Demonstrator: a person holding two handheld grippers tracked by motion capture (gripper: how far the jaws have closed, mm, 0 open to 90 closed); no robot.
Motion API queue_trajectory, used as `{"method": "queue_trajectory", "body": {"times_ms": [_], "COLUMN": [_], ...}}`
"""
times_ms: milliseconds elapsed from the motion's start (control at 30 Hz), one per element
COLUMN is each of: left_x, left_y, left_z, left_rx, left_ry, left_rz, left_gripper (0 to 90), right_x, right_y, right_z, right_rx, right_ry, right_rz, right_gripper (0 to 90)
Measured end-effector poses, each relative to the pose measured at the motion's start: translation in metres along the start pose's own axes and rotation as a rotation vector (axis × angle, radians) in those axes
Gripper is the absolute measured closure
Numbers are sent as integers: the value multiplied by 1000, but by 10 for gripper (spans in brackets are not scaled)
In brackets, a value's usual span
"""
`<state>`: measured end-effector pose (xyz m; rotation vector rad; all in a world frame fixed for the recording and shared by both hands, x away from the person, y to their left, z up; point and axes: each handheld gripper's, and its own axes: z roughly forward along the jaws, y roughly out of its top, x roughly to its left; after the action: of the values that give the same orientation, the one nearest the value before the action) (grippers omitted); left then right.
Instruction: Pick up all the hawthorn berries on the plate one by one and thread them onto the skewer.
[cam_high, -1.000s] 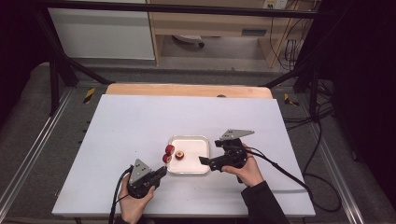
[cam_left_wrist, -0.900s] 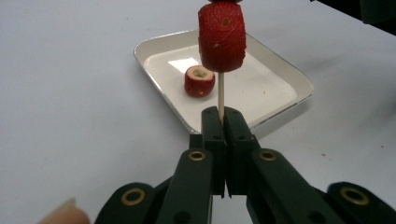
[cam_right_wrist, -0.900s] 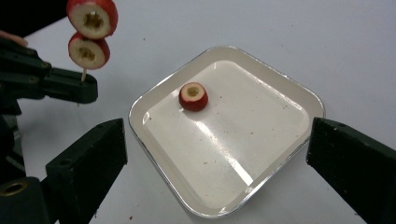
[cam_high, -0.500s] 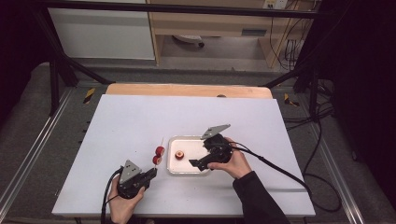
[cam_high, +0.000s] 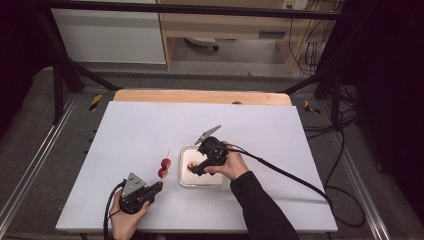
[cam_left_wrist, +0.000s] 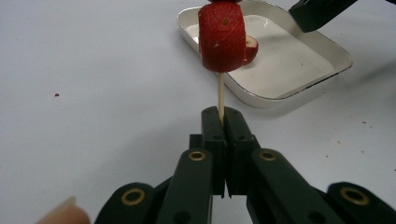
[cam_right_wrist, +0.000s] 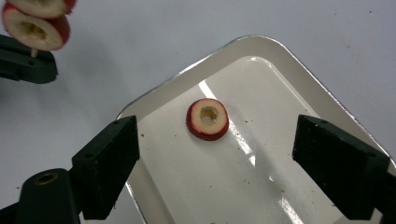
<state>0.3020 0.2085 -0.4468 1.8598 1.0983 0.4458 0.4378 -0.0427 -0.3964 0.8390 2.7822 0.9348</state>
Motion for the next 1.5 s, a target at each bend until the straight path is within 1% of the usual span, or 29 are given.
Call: {"method": "queue_trajectory", "body": {"times_ms": [67, 100, 133, 233, 367, 400, 467, 500, 567, 733, 800, 933, 1000, 1100, 1200, 1500], "left_x": [1, 1, 1, 1, 1, 2, 2, 2, 2, 2, 2, 3, 3, 3, 4, 4], "left_y": [0, 0, -1, -1, -1, -1, -1, -1, -1, -1, -1, -1, -1, -2, -2, -2], "left_z": [0, 0, 0, 1, 1, 1, 1, 1, 1, 1, 1, 1, 1, 1, 1, 1], "left_rx": [4, 5, 8, 7, 9, 8, 11, 11, 12, 14, 14, 21, 21, 20, 20, 22], "left_ry": [0, -2, -1, -3, -4, -5, -5, -4, -5, -7, -7, -8, -10, -10, -9, -11], "left_rz": [-2, -3, 0, -2, -6, -6, -4, -5, -5, -5, -5, -3, -5, -9, -8, -6], "left_gripper": [886, 886, 886, 886, 886, 886, 886, 886, 886, 886, 886, 886, 886, 886, 886, 886], "right_x": [-1, -3, -4, -7, -8, -8, -7, -6, -6, -4, -2, 0, 1, 3, 3, 2], "right_y": [2, 3, 4, 5, 8, 9, 11, 12, 14, 19, 20, 23, 25, 27, 28, 32], "right_z": [4, 7, 8, 14, 18, 19, 20, 21, 22, 26, 28, 33, 34, 37, 40, 45], "right_rx": [11, 16, 20, 62, 91, 103, 112, 113, 123, 171, 179, 211, 224, 236, 262, 281], "right_ry": [-1, 11, 12, 4, 8, 6, 7, 13, 13, 18, 30, 35, 32, 41, 30, 31], "right_rz": [3, 11, 10, -12, -28, -40, -47, -41, -52, -85, -85, -105, -111, -124, -138, -157], "right_gripper": [198, 215, 228, 256, 270, 276, 291, 299, 310, 372, 392, 424, 431, 453, 470, 542]}}
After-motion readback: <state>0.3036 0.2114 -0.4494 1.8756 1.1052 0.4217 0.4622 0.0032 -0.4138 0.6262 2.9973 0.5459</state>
